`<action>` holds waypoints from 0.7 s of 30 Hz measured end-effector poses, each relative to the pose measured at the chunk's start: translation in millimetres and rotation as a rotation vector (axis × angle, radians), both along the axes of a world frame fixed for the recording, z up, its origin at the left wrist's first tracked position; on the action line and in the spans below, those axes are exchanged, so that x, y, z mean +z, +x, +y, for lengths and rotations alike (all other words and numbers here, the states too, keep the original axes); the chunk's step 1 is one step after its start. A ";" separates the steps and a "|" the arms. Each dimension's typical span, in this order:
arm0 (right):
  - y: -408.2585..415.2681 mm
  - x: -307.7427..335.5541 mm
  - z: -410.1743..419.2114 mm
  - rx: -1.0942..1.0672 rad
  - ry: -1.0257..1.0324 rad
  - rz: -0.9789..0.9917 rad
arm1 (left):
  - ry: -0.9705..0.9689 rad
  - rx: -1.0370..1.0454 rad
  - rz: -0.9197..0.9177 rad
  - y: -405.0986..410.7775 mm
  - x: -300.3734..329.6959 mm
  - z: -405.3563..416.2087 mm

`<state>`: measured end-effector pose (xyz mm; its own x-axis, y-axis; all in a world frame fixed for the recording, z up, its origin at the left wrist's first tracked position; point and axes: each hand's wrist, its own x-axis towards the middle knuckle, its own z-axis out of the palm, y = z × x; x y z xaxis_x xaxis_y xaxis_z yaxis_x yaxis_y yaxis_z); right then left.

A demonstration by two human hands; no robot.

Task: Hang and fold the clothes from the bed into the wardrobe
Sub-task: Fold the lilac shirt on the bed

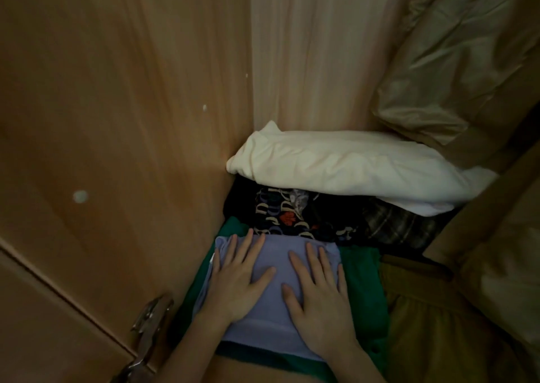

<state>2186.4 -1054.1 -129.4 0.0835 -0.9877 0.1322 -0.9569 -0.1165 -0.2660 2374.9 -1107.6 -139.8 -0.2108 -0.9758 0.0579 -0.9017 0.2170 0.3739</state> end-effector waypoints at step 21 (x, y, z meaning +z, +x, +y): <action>-90.9 85.2 132.0 -0.080 0.061 0.062 | -0.399 -0.191 -0.246 -100.5 62.7 127.9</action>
<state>2095.5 -922.1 -44.2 0.0100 -0.9976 0.0683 -0.9773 -0.0242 -0.2102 2274.4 -979.7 -77.2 -0.4374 -0.8306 0.3448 -0.8832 0.4690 0.0093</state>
